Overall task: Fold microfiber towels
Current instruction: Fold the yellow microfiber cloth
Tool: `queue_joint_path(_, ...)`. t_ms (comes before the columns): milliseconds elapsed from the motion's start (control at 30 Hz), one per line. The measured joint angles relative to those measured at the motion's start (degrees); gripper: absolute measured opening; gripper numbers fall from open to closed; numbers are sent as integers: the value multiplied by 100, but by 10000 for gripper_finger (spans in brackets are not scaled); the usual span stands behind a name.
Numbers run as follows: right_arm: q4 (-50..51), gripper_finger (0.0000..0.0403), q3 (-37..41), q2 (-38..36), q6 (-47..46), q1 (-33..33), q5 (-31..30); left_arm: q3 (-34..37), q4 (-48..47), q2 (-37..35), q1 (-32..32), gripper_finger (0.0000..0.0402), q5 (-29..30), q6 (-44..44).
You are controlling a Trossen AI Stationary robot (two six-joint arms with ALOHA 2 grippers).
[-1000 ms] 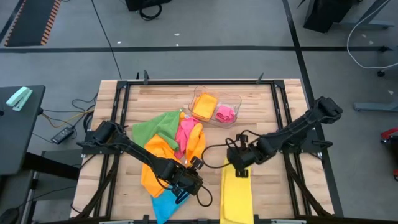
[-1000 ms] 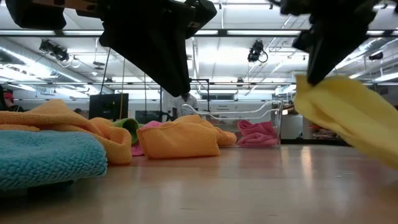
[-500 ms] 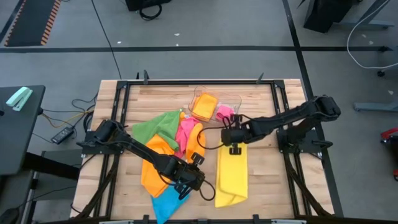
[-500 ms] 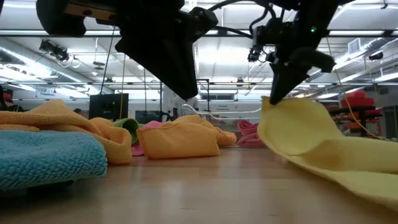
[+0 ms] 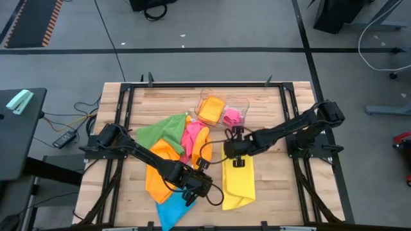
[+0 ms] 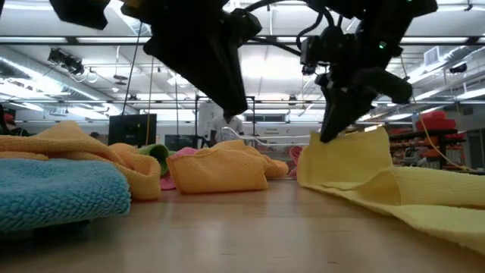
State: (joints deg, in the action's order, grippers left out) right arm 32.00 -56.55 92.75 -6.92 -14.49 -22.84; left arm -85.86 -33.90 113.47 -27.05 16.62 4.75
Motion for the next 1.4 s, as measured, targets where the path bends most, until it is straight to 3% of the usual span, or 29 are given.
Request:
queue_joint_path(500, -379, 5, -15, 771, -801, -711, 173, 0, 303, 2, 0, 30, -2, -269)
queue_joint_path(933, -640, 5, -17, 787, -1223, -1230, 460, 0, 335, 2, -2, 25, -2, -271)
queue_joint_path(1400, -895, 5, 2, 814, -1219, -1307, 856, 0, 328, 2, -2, 20, 0, -273)
